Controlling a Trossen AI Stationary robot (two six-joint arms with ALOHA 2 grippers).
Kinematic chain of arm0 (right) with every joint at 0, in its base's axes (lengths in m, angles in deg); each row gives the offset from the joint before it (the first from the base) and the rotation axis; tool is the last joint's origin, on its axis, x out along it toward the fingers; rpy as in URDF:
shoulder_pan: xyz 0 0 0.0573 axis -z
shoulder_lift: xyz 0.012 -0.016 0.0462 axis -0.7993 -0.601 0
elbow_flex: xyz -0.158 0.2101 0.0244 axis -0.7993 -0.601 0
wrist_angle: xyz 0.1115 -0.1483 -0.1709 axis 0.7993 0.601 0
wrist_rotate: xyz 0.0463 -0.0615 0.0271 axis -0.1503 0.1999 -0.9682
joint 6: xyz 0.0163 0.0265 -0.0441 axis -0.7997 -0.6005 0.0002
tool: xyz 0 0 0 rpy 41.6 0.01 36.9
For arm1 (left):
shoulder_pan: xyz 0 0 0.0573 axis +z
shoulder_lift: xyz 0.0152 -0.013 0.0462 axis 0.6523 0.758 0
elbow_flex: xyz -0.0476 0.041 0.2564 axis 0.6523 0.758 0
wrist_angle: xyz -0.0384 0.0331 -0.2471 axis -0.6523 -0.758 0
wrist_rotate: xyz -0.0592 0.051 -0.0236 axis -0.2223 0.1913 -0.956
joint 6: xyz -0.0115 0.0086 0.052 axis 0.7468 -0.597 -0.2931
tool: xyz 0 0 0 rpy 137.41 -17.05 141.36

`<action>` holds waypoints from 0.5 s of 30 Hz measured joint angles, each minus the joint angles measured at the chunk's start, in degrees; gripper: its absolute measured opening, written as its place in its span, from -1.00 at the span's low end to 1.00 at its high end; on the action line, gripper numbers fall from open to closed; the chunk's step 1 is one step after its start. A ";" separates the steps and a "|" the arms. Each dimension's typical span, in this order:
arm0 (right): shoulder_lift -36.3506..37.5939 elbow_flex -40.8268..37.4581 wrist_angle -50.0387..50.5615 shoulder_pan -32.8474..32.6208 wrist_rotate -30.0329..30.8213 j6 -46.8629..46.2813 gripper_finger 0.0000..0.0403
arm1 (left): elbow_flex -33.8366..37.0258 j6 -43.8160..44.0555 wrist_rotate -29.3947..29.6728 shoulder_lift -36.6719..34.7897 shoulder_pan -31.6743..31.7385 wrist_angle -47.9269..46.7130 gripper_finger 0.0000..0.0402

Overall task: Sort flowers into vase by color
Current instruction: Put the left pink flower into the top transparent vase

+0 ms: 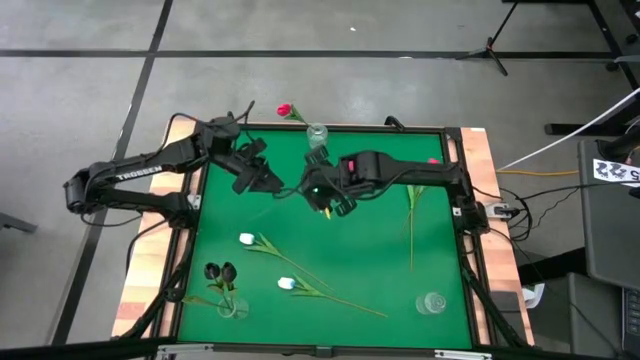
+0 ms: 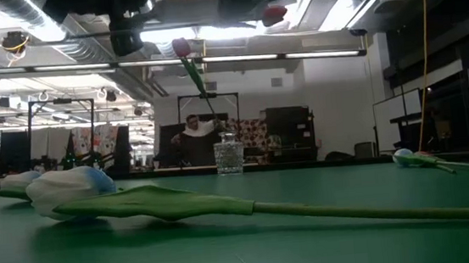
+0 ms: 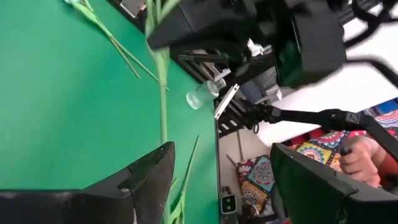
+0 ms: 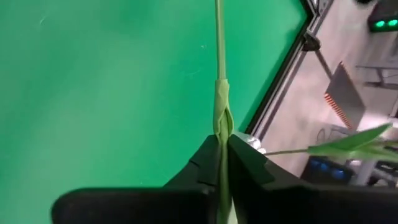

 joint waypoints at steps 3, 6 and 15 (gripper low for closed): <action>-0.24 -0.09 -1.95 -0.53 1.34 0.47 -0.92 | 0.00 0.43 -1.19 2.43 0.00 1.23 0.29; -0.22 -0.04 -3.98 -0.33 1.50 0.48 -0.92 | 0.00 -0.09 -2.48 5.28 -0.45 2.21 0.29; -0.22 -0.04 -6.16 -0.25 1.11 2.90 -0.88 | 0.00 -0.22 -5.52 10.75 -1.25 8.39 0.29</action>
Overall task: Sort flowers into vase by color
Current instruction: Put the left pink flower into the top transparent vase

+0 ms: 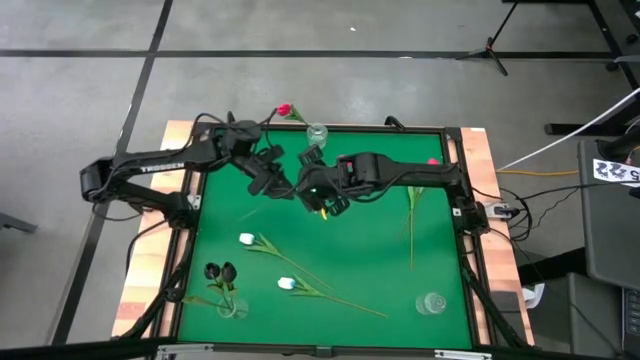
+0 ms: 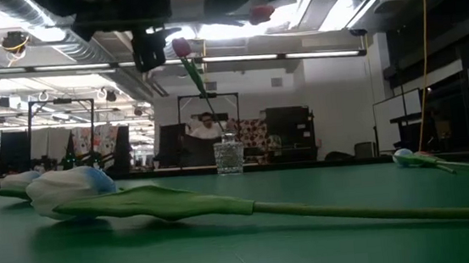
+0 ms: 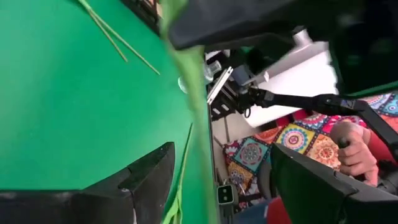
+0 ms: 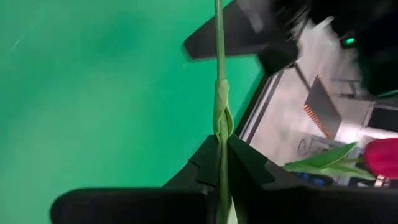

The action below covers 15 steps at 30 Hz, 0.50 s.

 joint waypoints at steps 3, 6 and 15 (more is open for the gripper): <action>0.00 0.00 -1.16 0.00 -0.10 0.52 -0.88 | 0.00 -0.36 -0.18 0.97 0.00 0.11 0.29; 0.00 0.00 -1.63 0.00 -0.44 1.23 -0.88 | 0.00 -1.12 -0.26 1.42 0.00 0.29 0.29; 0.00 0.00 -1.59 -0.03 -0.56 1.76 -0.88 | 0.00 -1.38 -0.31 1.39 0.28 0.58 -0.01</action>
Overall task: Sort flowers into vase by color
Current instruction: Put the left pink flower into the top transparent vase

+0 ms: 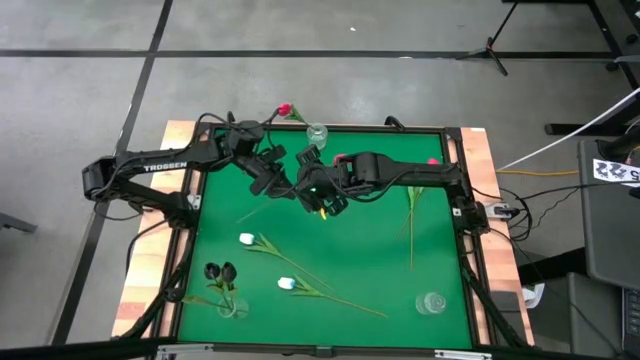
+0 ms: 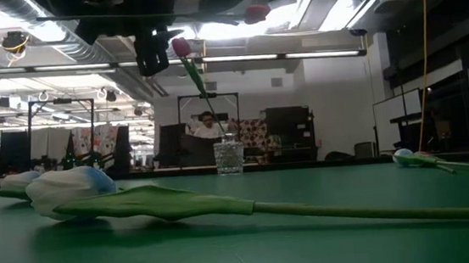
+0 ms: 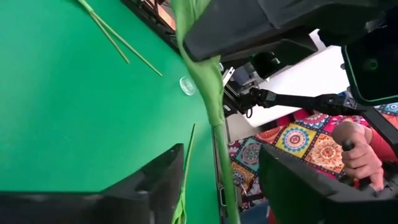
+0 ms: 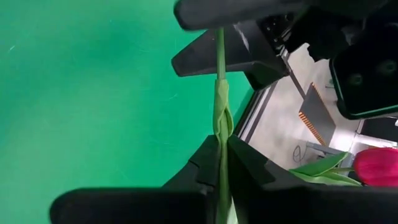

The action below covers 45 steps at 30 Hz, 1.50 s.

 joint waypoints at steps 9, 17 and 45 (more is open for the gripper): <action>0.00 0.00 0.00 -0.03 -1.90 -0.02 -0.88 | 0.00 -2.60 0.13 0.00 0.00 0.61 -0.72; 0.04 0.00 0.11 0.04 -2.92 -1.53 -0.81 | 0.04 -2.72 2.38 0.00 -0.02 0.61 -0.94; 18.08 0.35 -6.40 -0.33 -3.64 -39.19 0.20 | 0.04 -2.73 14.65 -0.47 1.93 13.02 -0.97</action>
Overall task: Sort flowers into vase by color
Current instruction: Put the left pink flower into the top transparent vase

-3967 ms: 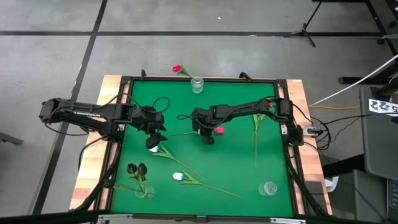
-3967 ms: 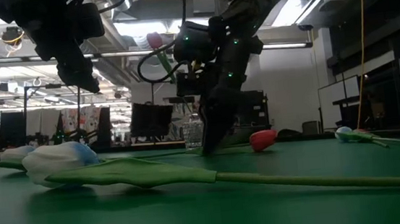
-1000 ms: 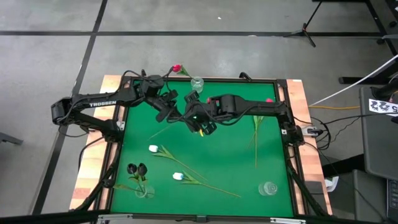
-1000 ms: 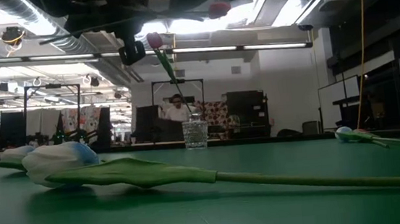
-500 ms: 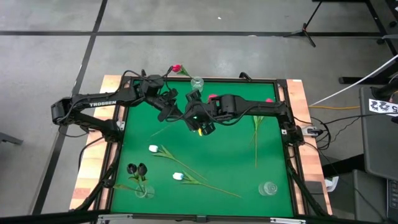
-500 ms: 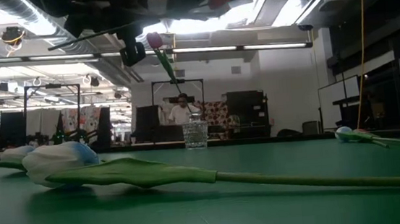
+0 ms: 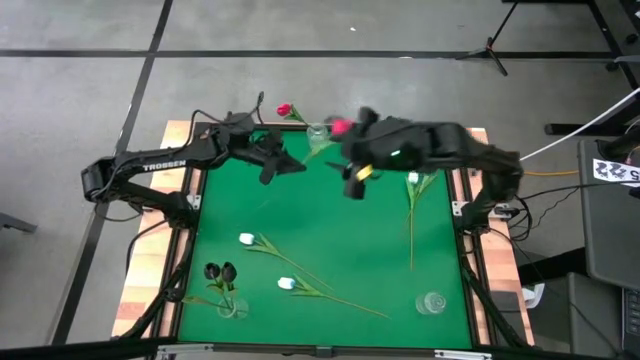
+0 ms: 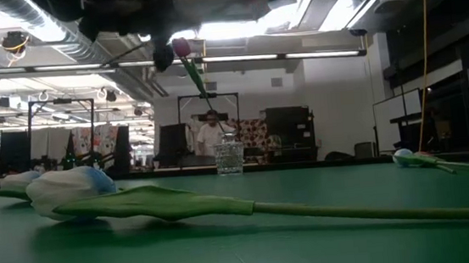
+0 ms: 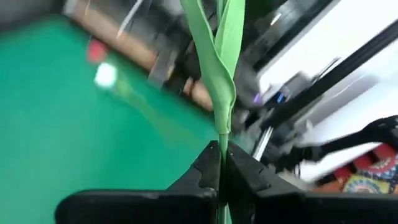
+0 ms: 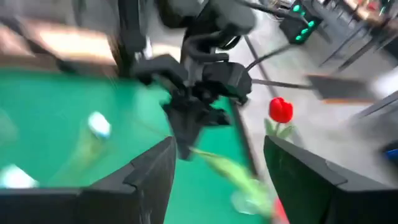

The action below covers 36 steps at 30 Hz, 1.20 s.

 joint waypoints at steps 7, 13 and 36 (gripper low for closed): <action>2.82 -0.11 -0.98 -0.80 -6.25 -13.71 0.20 | -0.02 1.90 8.08 -1.06 -1.80 25.56 -0.96; 3.02 -0.09 -3.52 -2.03 -6.32 -14.43 0.20 | -0.09 -3.52 16.02 -1.96 -3.56 33.29 -0.98; 7.36 -0.09 0.84 -12.13 7.85 -22.65 0.20 | -0.06 -36.00 43.08 18.66 -4.46 45.12 -0.99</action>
